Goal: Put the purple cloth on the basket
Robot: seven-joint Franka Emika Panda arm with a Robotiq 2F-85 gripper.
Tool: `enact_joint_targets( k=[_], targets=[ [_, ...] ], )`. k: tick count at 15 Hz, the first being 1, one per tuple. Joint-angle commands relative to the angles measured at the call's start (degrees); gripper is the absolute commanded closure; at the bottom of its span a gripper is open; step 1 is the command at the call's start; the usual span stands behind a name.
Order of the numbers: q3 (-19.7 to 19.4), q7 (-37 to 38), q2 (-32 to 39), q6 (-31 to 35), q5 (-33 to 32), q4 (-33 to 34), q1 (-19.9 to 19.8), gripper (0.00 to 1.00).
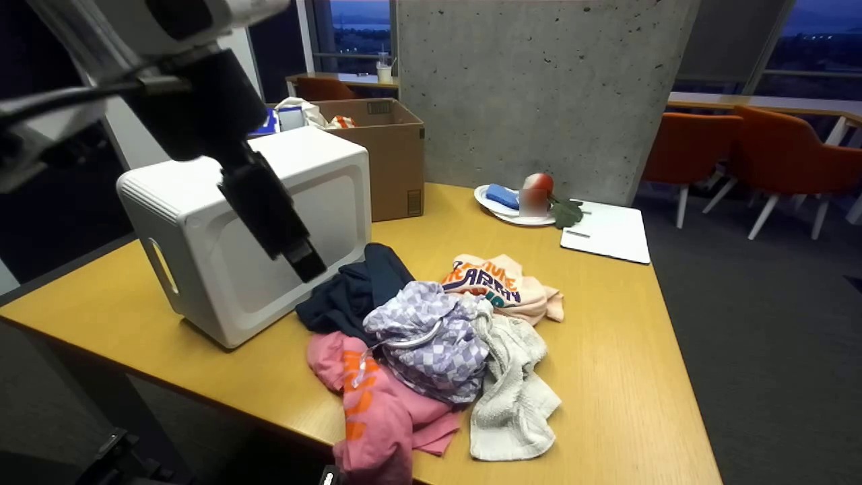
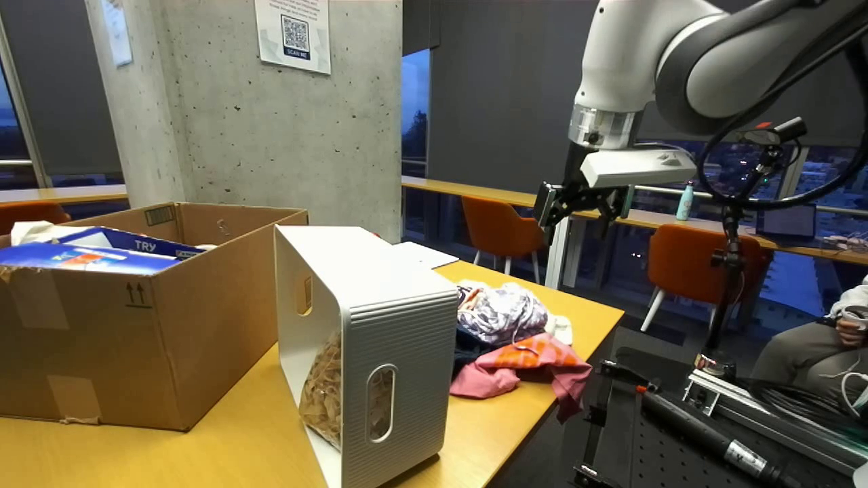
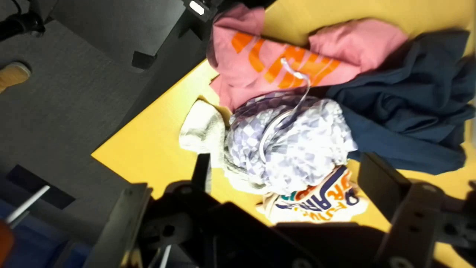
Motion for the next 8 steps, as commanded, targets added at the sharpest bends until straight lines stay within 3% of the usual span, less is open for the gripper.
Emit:
enact_joint_targets(
  k=[1, 5, 8],
  targets=[
    [-2.2, 13.2, 9.5, 5.6, -11.6, 3.1, -5.1, 0.0],
    [-9.6, 26.3, 19.9, 6.8, -25.1, 8.5, -4.3, 0.0],
    [-14.5, 31.4, 27.6, 6.4, -29.2, 14.6, -0.3, 0.0]
  ],
)
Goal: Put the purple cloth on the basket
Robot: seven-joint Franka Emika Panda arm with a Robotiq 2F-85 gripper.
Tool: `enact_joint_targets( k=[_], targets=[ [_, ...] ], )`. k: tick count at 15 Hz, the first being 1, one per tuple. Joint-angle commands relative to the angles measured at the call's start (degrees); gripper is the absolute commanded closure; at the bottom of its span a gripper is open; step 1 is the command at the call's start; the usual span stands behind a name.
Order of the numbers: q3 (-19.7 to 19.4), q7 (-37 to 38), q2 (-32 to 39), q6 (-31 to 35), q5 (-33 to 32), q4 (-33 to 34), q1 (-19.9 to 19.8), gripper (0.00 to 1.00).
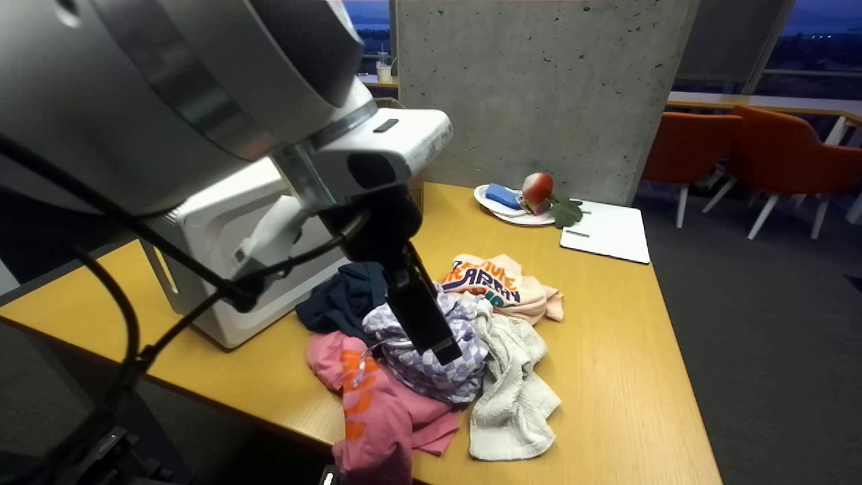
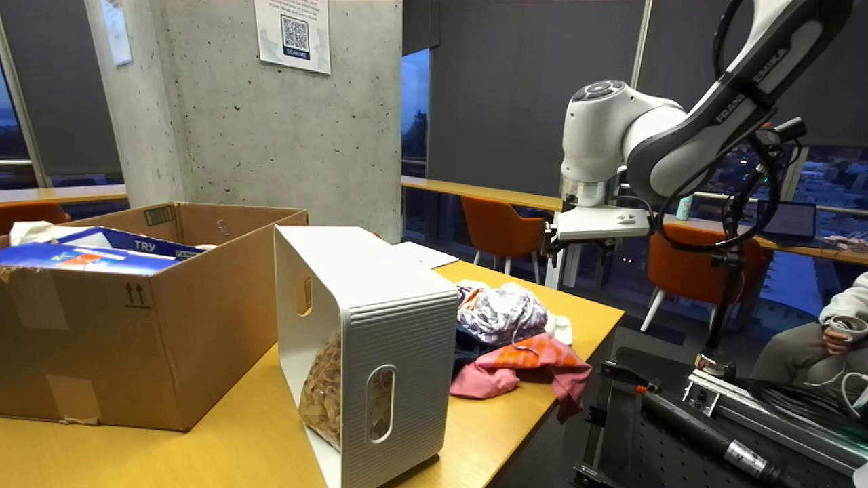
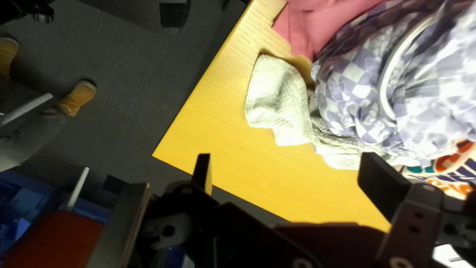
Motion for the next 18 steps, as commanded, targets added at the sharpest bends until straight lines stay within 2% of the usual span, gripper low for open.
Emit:
enact_joint_targets(
  k=[1, 5, 6, 7, 12, 15, 18],
  targets=[
    [-5.6, 6.0, 10.5, 0.5, -3.6, 8.9, 5.5, 0.0],
    [-9.0, 7.3, 18.7, 1.7, -1.3, 16.3, 10.3, 0.0],
    [-8.9, 5.1, 17.5, 1.3, 1.1, 15.4, 10.7, 0.0],
    [-10.1, 5.3, 16.5, 0.9, 0.1, 13.7, 11.5, 0.0],
    [-10.5, 5.1, 18.0, 0.9, 1.4, 15.3, 12.6, 0.0],
    [-15.2, 14.9, 15.9, 9.0, -7.7, 14.7, 15.0, 0.0],
    [-18.2, 27.7, 17.3, 13.3, -20.0, 16.3, 17.5, 0.0]
  ],
)
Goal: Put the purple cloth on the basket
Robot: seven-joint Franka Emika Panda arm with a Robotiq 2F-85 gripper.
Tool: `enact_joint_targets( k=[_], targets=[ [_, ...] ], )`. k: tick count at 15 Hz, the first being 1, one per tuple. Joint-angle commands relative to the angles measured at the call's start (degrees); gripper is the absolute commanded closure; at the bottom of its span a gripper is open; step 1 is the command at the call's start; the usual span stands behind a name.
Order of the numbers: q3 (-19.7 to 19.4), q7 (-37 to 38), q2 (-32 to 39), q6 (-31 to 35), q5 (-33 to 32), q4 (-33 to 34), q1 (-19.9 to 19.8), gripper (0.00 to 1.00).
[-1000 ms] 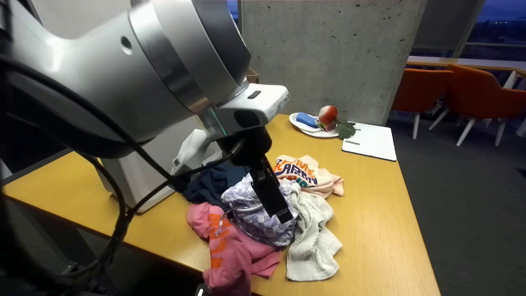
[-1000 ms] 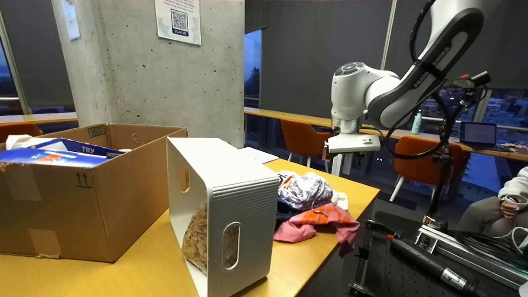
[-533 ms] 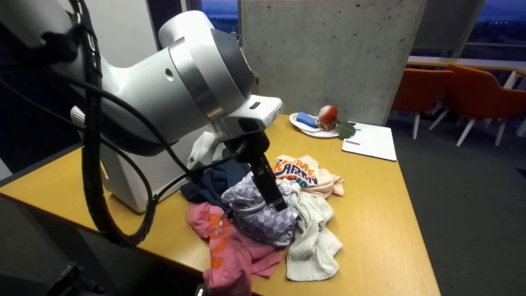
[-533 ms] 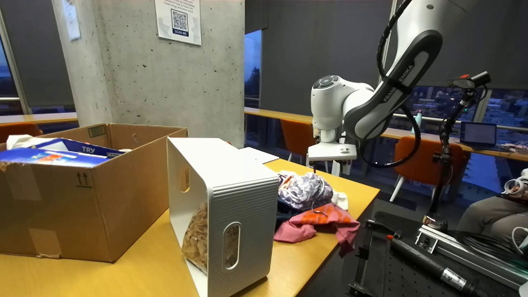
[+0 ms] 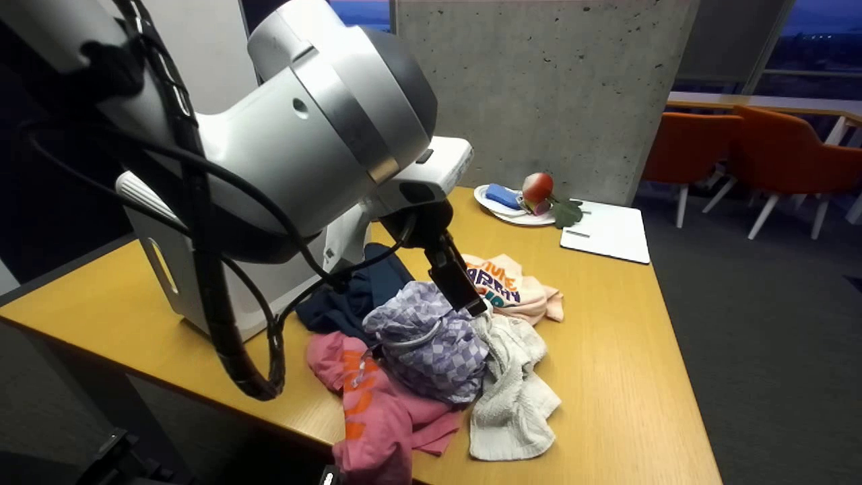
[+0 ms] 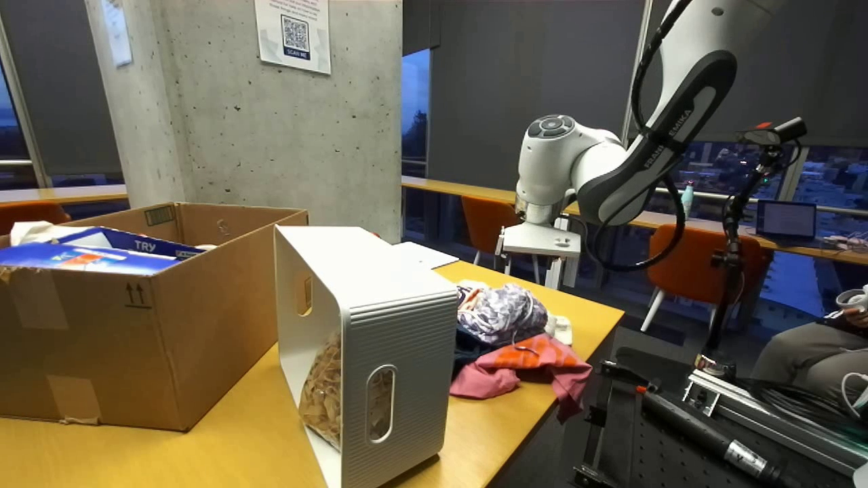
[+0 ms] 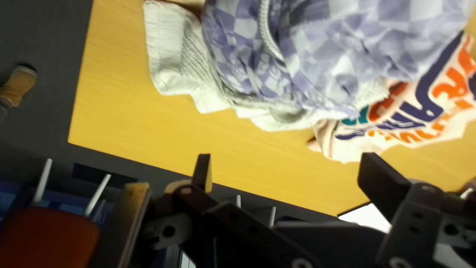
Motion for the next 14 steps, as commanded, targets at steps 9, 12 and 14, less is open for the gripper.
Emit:
enact_joint_targets(
  k=[9, 12, 14],
  targets=[
    [-2.3, 23.5, 7.1, 11.0, -17.6, 2.7, 3.9, 0.0],
    [-1.6, 23.2, 11.3, 11.9, -17.5, 5.2, 4.1, 0.0],
    [-1.0, 22.1, 13.7, 12.1, -16.7, 6.8, 3.9, 0.0]
  ],
)
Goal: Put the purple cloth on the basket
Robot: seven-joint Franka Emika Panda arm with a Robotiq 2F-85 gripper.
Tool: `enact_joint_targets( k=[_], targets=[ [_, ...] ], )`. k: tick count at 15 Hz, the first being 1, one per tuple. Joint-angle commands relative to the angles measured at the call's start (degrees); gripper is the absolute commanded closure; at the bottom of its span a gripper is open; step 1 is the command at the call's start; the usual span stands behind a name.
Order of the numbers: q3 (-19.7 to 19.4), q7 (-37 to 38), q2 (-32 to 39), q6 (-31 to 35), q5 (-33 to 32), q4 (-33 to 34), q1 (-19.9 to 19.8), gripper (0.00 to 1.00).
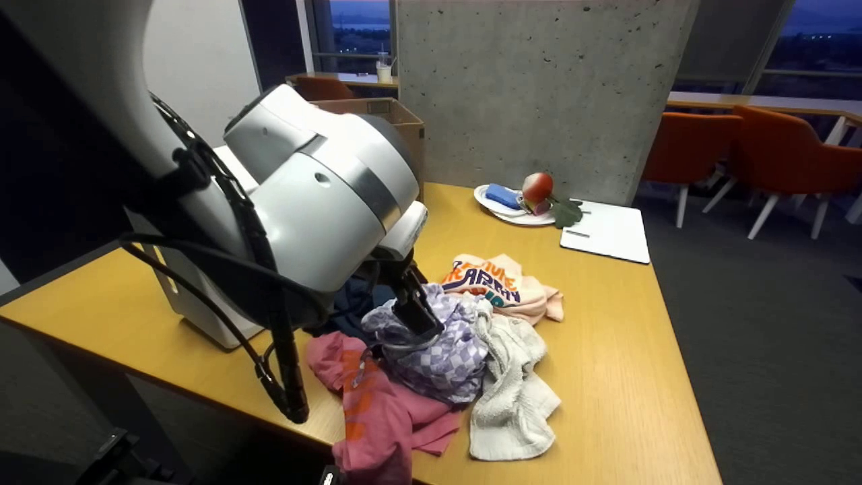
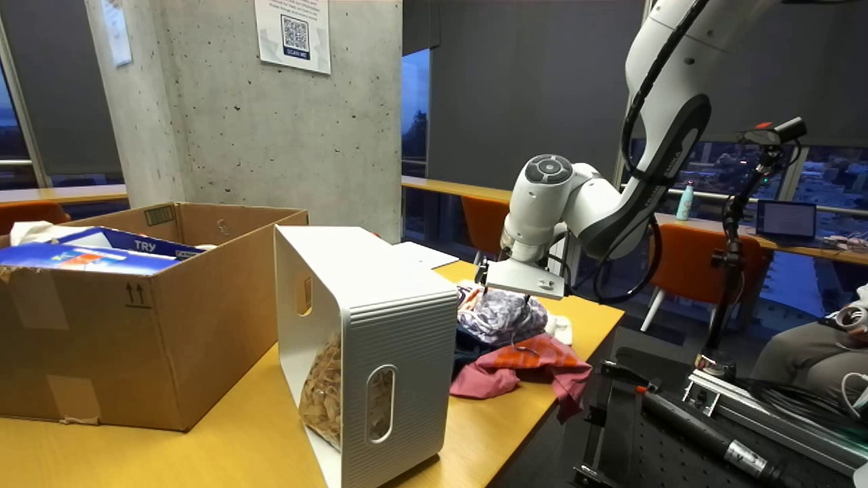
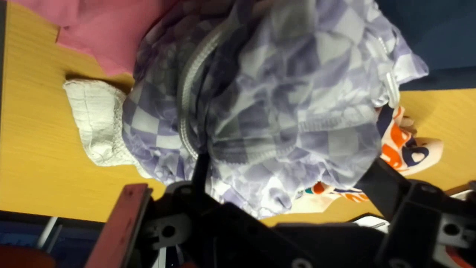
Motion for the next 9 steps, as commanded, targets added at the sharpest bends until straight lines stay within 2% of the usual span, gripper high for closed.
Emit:
enact_joint_targets(
  k=[1, 2, 3, 4, 7, 9],
  targets=[
    [0.4, 1.6, 5.5, 2.1, -1.0, 4.6, 0.4, 0.0],
    [0.5, 1.9, 6.0, 2.4, -1.4, 4.8, 0.5, 0.0],
    [0.4, 2.1, 6.7, 3.0, -1.8, 5.0, 0.5, 0.25],
    [0.1, 2.5, 7.3, 3.8, -2.2, 5.2, 0.5, 0.26],
    [-0.3, 2.6, 8.0, 5.1, -2.3, 5.1, 0.5, 0.49],
    [0.5, 1.9, 7.1, 7.5, -0.2, 4.2, -1.0, 0.65]
  ],
)
